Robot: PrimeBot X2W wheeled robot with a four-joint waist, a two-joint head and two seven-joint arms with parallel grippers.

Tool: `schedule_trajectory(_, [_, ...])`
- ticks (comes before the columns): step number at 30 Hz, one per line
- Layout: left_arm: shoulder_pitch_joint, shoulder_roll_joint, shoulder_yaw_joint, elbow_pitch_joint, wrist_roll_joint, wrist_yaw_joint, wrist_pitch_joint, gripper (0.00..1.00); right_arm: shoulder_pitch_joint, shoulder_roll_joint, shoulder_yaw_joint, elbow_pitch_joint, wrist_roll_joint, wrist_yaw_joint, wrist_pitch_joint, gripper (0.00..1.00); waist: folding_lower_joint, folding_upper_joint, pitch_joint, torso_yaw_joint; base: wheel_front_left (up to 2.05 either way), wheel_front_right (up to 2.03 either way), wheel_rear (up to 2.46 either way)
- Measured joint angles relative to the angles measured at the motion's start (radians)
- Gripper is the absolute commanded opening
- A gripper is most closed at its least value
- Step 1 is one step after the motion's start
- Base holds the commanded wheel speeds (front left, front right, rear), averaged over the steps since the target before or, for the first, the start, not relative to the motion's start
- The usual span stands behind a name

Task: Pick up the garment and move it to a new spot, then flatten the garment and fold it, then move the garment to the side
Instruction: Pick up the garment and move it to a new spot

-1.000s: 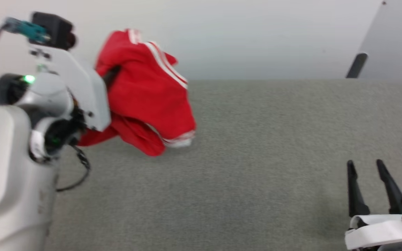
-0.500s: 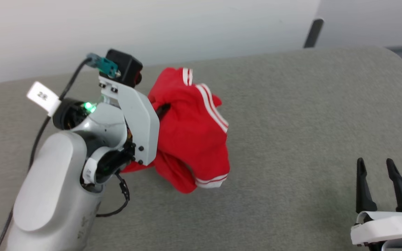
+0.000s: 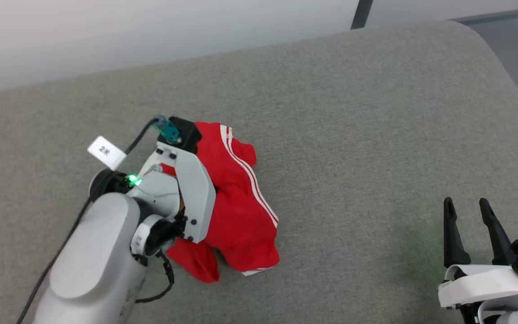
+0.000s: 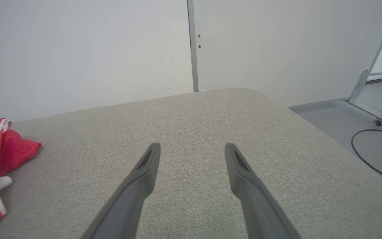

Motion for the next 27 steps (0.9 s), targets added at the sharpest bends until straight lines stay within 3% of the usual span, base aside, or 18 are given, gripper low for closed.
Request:
schedule_trajectory(2, [-0.004,-0.006,-0.005,0.021,-0.002,-0.003,0.0,0.0,0.0,0.0,0.0,0.005,0.003,0.0,0.0,1.0,0.0,0.0,0.004,-0.004,0.0,0.0,0.0])
schedule_trajectory(3, [-0.008,-0.007,-0.01,0.028,-0.001,-0.006,0.0,0.17,0.0,0.0,0.0,0.004,0.003,0.0,0.0,1.0,0.0,0.0,0.004,-0.004,0.0,0.0,0.0])
schedule_trajectory(6, [-0.022,-0.011,-0.016,0.039,-0.005,-0.013,-0.002,0.97,0.0,0.0,-0.001,0.003,0.004,0.0,0.0,1.0,0.0,0.0,-0.006,0.001,0.0,0.0,0.0])
schedule_trajectory(17, [-0.002,0.02,-0.011,0.008,-0.04,-0.031,-0.033,1.0,0.049,0.0,0.007,0.004,-0.026,0.0,-0.002,1.0,0.0,0.0,-0.097,0.063,0.0,0.0,0.0])
schedule_trajectory(27, [0.115,0.054,0.057,-0.046,-0.045,-0.039,-0.28,1.0,0.094,0.001,0.027,0.0,-0.051,0.0,0.006,1.0,0.0,0.0,-0.191,0.157,0.0,0.0,0.0])
